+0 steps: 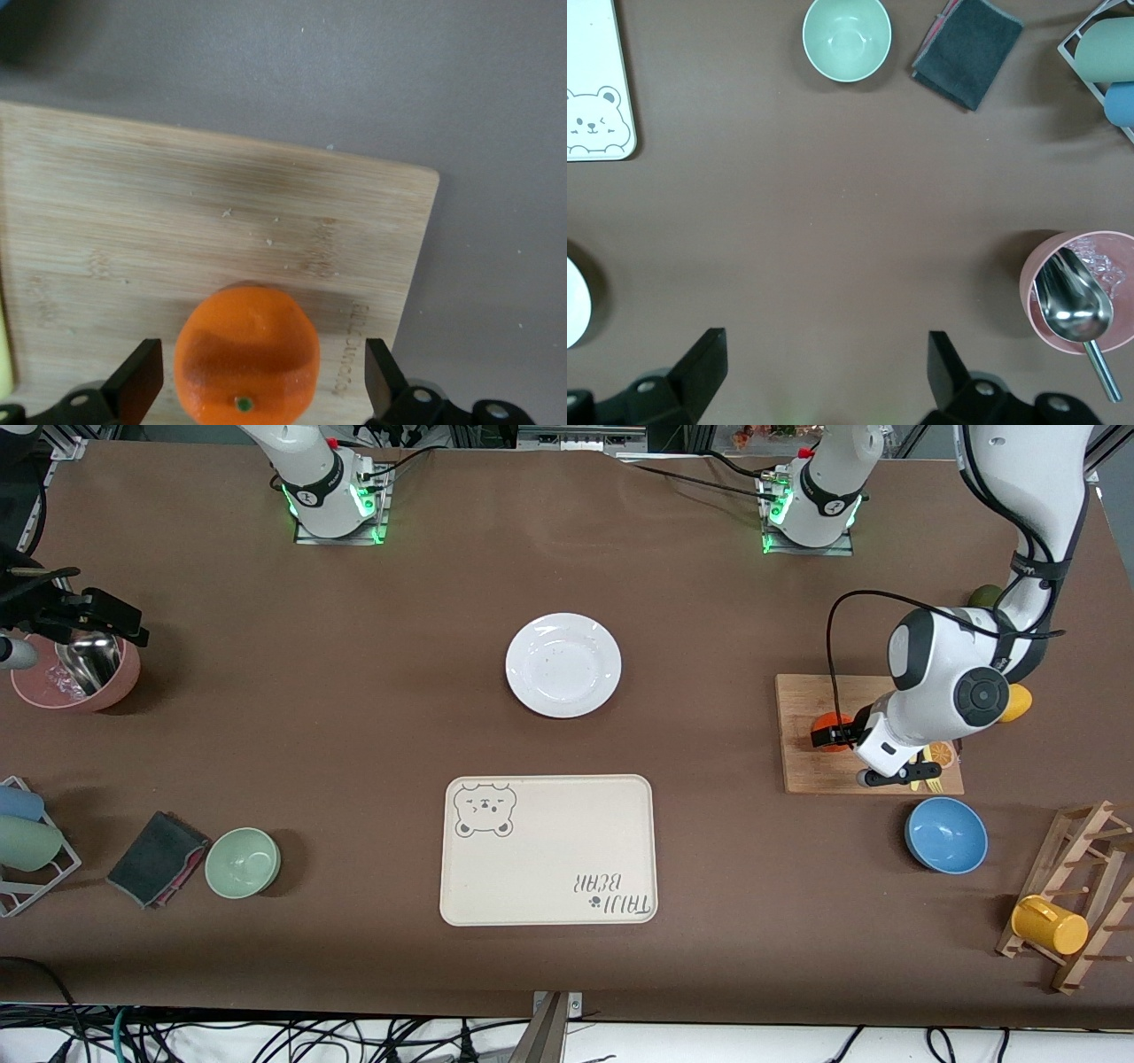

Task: Place orange and plate with both arms
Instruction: 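Close the left gripper on the orange and lift it, then carry the orange with the left gripper over the white plate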

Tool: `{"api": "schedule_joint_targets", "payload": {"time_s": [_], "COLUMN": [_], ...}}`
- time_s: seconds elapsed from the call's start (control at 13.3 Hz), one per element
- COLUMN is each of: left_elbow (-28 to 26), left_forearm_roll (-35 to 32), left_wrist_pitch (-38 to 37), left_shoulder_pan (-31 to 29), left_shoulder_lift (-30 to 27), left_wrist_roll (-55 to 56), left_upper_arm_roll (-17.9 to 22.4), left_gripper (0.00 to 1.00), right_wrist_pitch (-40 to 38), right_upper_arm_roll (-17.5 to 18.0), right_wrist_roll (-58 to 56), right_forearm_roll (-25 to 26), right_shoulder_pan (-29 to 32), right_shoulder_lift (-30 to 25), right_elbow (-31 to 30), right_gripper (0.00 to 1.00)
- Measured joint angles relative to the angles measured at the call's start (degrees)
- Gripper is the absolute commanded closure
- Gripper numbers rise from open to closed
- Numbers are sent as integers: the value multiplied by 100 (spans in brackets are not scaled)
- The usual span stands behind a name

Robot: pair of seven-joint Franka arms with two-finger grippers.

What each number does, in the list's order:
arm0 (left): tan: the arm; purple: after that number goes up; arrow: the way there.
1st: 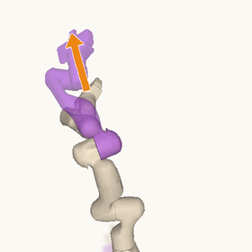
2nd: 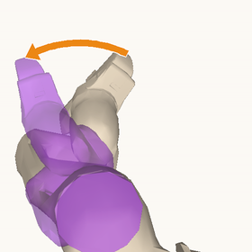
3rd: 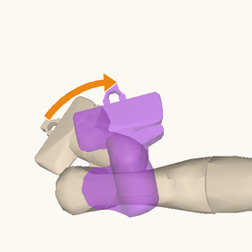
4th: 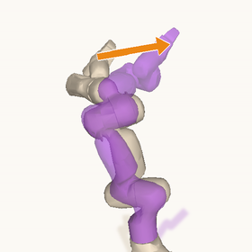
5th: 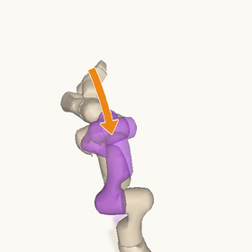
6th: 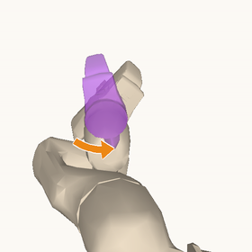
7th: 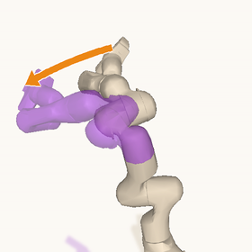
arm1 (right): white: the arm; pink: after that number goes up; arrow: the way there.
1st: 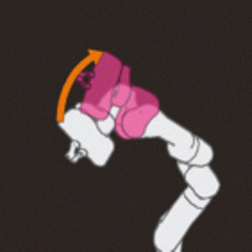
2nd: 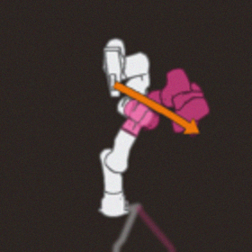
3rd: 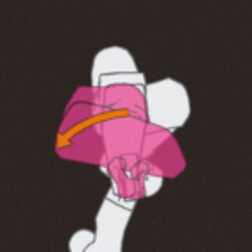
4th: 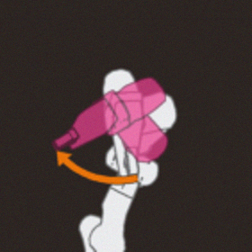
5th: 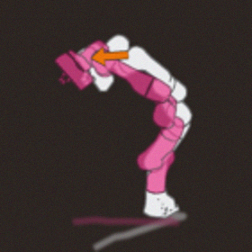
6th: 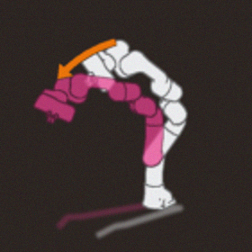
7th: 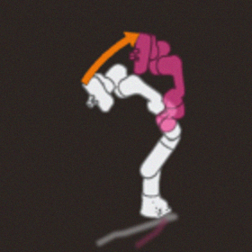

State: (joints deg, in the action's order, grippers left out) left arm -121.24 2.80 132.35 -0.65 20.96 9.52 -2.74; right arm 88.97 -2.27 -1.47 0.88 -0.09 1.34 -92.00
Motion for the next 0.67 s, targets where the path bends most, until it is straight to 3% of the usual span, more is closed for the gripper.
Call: {"api": "schedule_joint_targets", "payload": {"time_s": [0.07,0.15,0.22,0.3,0.67], "left_elbow": [-98,-147,-161,-161,-154], "left_forearm_roll": [0,0,0,0,0], "left_wrist_pitch": [112,165,178,181,207], "left_shoulder_pan": [-3,-8,-14,-20,-27], "left_shoulder_lift": [0,-1,-4,-9,-157], "left_wrist_roll": [-1,-1,-1,-1,-148], "left_upper_arm_roll": [2,3,6,10,14], "left_gripper": [2,50,80,97,100], "right_wrist_pitch": [0,0,0,0,-6], "right_upper_arm_roll": [0,0,0,0,0], "right_wrist_roll": [0,0,0,0,0], "right_forearm_roll": [0,0,0,0,0], "right_shoulder_pan": [0,0,0,0,0], "right_shoulder_lift": [0,0,0,0,0], "right_elbow": [0,0,0,0,0], "right_gripper": [0,0,0,0,0]}}
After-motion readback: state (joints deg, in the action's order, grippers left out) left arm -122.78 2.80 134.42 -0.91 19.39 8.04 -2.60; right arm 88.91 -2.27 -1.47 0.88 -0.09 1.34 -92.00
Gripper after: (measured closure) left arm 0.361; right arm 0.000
